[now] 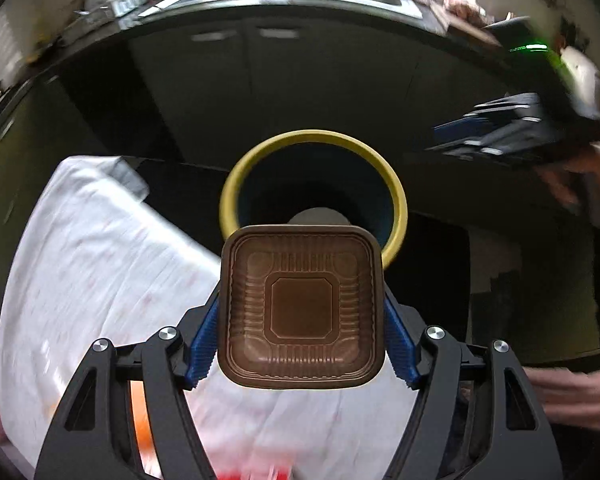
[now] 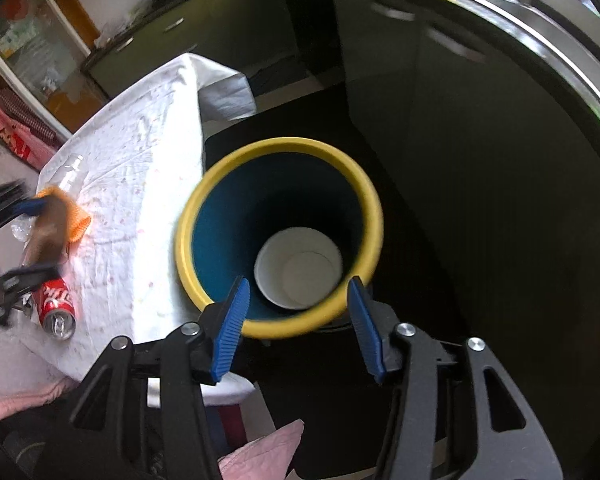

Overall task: Collect trash
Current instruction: 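Carry the brown tray with the left gripper and drop it into the bin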

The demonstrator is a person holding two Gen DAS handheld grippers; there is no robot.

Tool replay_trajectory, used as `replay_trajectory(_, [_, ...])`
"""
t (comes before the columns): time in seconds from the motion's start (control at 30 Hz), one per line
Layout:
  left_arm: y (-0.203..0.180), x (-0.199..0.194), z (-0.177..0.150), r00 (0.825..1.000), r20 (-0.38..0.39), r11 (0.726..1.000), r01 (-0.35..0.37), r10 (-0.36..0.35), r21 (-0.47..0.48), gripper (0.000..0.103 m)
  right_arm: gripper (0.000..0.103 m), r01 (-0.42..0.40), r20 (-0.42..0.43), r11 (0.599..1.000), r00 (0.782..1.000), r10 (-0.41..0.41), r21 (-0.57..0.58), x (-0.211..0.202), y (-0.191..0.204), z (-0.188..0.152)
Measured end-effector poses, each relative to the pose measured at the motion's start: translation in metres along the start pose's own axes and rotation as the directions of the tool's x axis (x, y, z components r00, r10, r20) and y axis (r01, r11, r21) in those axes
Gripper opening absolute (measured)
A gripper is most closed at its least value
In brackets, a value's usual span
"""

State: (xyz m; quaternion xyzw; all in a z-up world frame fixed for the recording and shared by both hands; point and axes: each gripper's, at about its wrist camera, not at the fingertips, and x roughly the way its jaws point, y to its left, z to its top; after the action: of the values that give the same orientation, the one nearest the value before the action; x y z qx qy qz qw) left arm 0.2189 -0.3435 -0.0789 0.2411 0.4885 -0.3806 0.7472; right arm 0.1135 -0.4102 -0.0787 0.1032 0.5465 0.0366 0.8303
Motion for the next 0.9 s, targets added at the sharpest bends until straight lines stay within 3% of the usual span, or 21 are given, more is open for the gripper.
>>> replay_trajectory(0.23, [-0.017, 0.062, 0.051, 0.998, -0.052, 1.000, 0.016, -0.016, 0.008, 0.070, 0.055, 0.047, 0.017, 0.996, 0.999, -0.048, 0.074, -0.019, -0.038, -0.028])
replay_trajectory(0.3, [-0.014, 0.072, 0.056, 0.998, -0.058, 1.000, 0.024, -0.024, -0.008, 0.081, 0.056, 0.050, 0.020, 0.995, 0.998, -0.052, 0.088, -0.021, -0.047, -0.030])
replay_trajectory(0.47, [-0.009, 0.052, 0.057, 0.999, -0.006, 0.999, 0.042, -0.042, -0.025, 0.082, 0.056, 0.048, 0.016, 0.996, 0.999, -0.049, 0.078, -0.018, -0.042, -0.028])
replay_trajectory(0.57, [-0.012, 0.004, 0.048, 0.994, 0.097, 0.997, 0.049, -0.044, -0.052, 0.082, 0.056, 0.041, 0.007, 0.998, 0.999, -0.041, 0.045, -0.013, -0.028, -0.024])
replay_trajectory(0.67, [-0.002, -0.054, 0.024, 0.977, 0.212, 0.996, 0.034, -0.015, -0.083, 0.086, 0.056, 0.029, -0.006, 1.000, 1.000, -0.029, 0.004, -0.006, -0.011, -0.019])
replay_trajectory(0.77, [0.016, -0.123, -0.016, 0.950, 0.305, 0.988, -0.017, 0.064, -0.154, 0.089, 0.056, 0.012, -0.024, 0.998, 1.000, -0.014, -0.058, 0.004, 0.013, -0.010])
replay_trajectory(0.8, [0.023, -0.152, -0.039, 0.934, 0.335, 0.979, -0.056, 0.120, -0.194, 0.089, 0.056, -0.001, -0.031, 0.996, 1.000, -0.002, -0.086, 0.008, 0.025, -0.004])
replay_trajectory(0.9, [0.038, -0.197, -0.084, 0.904, 0.364, 0.952, -0.125, 0.225, -0.279, 0.091, 0.056, -0.047, -0.053, 0.985, 0.998, 0.039, -0.165, 0.021, 0.061, 0.012])
